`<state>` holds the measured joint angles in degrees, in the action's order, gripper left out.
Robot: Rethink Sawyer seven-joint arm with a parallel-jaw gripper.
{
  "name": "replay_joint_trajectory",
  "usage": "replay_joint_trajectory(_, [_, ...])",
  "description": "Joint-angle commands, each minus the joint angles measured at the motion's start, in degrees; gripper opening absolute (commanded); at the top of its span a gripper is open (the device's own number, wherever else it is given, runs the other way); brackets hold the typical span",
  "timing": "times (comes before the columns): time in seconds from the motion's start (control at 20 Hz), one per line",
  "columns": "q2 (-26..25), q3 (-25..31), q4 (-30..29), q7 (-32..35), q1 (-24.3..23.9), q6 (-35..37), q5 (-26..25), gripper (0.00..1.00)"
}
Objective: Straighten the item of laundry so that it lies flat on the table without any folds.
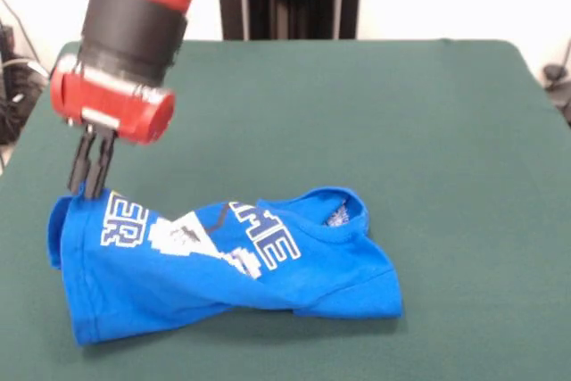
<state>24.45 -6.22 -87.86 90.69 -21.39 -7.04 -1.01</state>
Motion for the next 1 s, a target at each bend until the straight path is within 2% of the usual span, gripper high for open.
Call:
replay_joint_trajectory(0.05, [-3.8,22.6,-8.7,7.3,-0.2,2.8,-7.7,0.00])
replay_joint_trajectory(0.2, [-2.9,21.0,-9.2,9.8,1.2,-3.2,-9.8,0.00])
replay_joint_trajectory(0.35, [-2.3,19.5,-9.1,10.6,2.7,-5.5,-10.5,0.00])
replay_joint_trajectory(0.65, [-2.2,12.0,-7.6,11.4,8.8,-6.0,-6.8,0.00])
replay_joint_trajectory(0.7, [-2.2,9.8,-7.0,11.5,10.6,-5.5,-5.4,1.00])
replay_joint_trajectory(0.8, [-2.6,6.7,-5.9,11.0,13.0,-5.7,-3.9,1.00])
replay_joint_trajectory(1.0, [-2.9,4.3,-4.6,10.6,14.8,-6.0,-2.6,1.00])
